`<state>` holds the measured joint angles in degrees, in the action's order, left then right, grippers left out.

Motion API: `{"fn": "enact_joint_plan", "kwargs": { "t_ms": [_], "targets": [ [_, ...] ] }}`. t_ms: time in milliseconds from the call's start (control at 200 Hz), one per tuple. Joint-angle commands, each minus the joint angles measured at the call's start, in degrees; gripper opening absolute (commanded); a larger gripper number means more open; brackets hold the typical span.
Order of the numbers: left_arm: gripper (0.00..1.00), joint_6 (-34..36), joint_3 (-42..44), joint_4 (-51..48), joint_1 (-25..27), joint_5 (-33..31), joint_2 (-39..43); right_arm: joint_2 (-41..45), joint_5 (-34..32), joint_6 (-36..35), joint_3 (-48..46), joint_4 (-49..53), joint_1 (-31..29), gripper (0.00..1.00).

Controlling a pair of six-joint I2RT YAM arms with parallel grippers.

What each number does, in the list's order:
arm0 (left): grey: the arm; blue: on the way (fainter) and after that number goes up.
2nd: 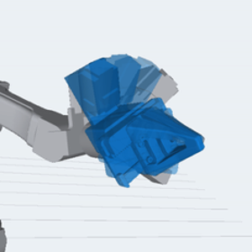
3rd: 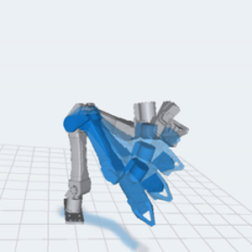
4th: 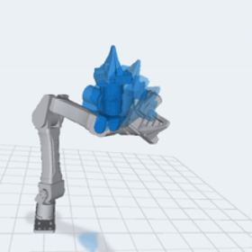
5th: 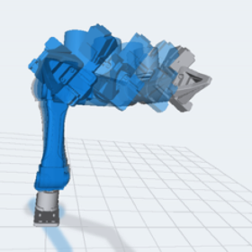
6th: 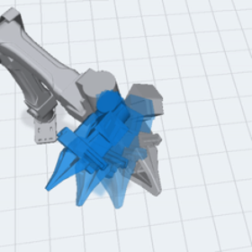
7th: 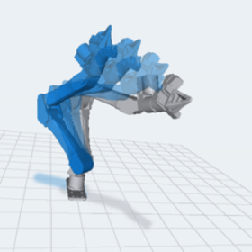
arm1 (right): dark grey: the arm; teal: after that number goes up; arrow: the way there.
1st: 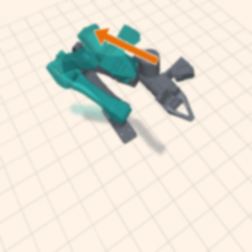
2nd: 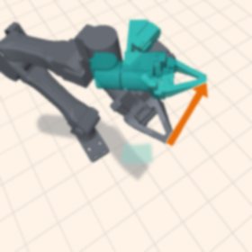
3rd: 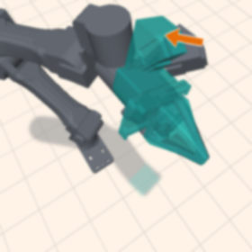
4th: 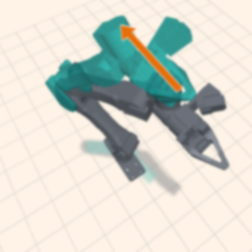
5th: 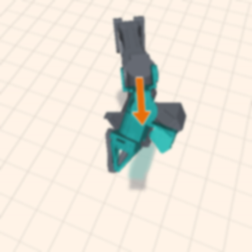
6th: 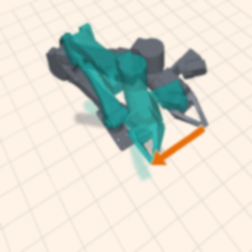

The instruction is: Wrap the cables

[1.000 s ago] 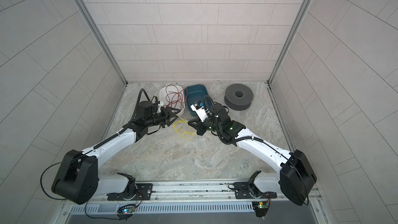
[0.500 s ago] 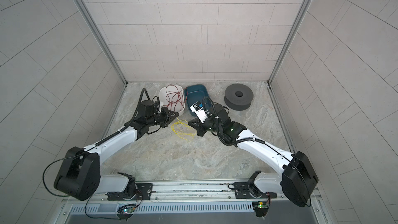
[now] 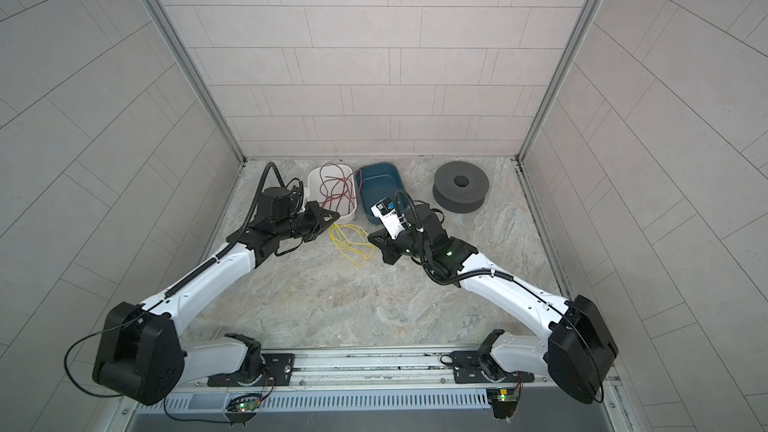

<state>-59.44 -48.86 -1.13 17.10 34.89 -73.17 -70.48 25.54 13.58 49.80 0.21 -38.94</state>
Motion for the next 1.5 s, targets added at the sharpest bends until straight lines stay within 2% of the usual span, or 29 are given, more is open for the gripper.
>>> {"fn": "enact_joint_plan", "kwargs": {
  "t_ms": [0, 95, 115, 160, 245, 290, 370, 425, 535, 716, 926, 1116, 1496],
  "targets": [
    [0.0, 2.79, -1.28, 1.79, -0.5, 0.71, 1.54, 1.48, 1.54, 0.21, -0.11, -0.86, 0.27, 0.0],
    [0.0, 4.81, -2.44, 0.84, -0.5, 1.41, 1.85, 1.55, 2.76, 0.97, 0.03, -0.77, 0.51, 0.0],
    [0.0, 5.14, -2.56, 1.22, -0.56, 2.03, 1.82, 1.57, 3.21, 1.28, 0.03, -0.85, 0.56, 0.03],
    [0.0, 5.71, -2.7, 2.77, -0.51, 3.64, 2.02, 1.66, 4.42, 2.06, 0.12, -1.06, 0.96, 0.14],
    [0.0, 6.84, -2.94, 4.53, -0.54, 6.1, 2.18, 1.9, 6.32, 3.91, 0.42, -1.14, 2.06, 0.46],
    [0.0, 7.56, -3.01, 4.99, -0.52, 7.04, 2.16, 2.09, 7.27, 4.96, 0.58, -1.22, 2.81, 0.59],
    [0.0, 8.28, -3.39, 4.32, -0.54, 7.18, 2.33, 2.34, 7.99, 6.85, 0.76, -1.73, 4.34, 0.73],
    [0.0, 8.16, -3.34, 5.6, -0.51, 8.08, 2.41, 2.3, 8.01, 7.86, 0.77, -1.78, 5.28, 0.78],
    [0.0, 7.68, -3.38, 8.67, -0.52, 10.4, 2.5, 1.58, 9.68, 10.24, 0.65, -2.4, 7.43, 0.79],
    [0.0, 8.2, -3.83, 11.26, -0.56, 13.01, 3.42, -0.4, 14.63, 18.43, -0.93, -8.24, 11.91, 0.78],
    [0.0, 7.61, -2.27, 16.82, -0.54, 14.06, 4.81, -3.9, 20.5, 25.68, -1.78, -14.07, 14.87, 0.68],
    [0.0, 7.23, -2.06, 19.88, -0.57, 16.89, 4.83, -6.59, 23.23, 27.69, -1.04, -14.95, 14.89, 0.64],
    [0.0, 4.42, -1.53, 25.57, -0.5, 19.17, 4.85, -12.76, 21.65, 28.0, 1.46, -8.31, 15.14, 0.63]
  ]
}}
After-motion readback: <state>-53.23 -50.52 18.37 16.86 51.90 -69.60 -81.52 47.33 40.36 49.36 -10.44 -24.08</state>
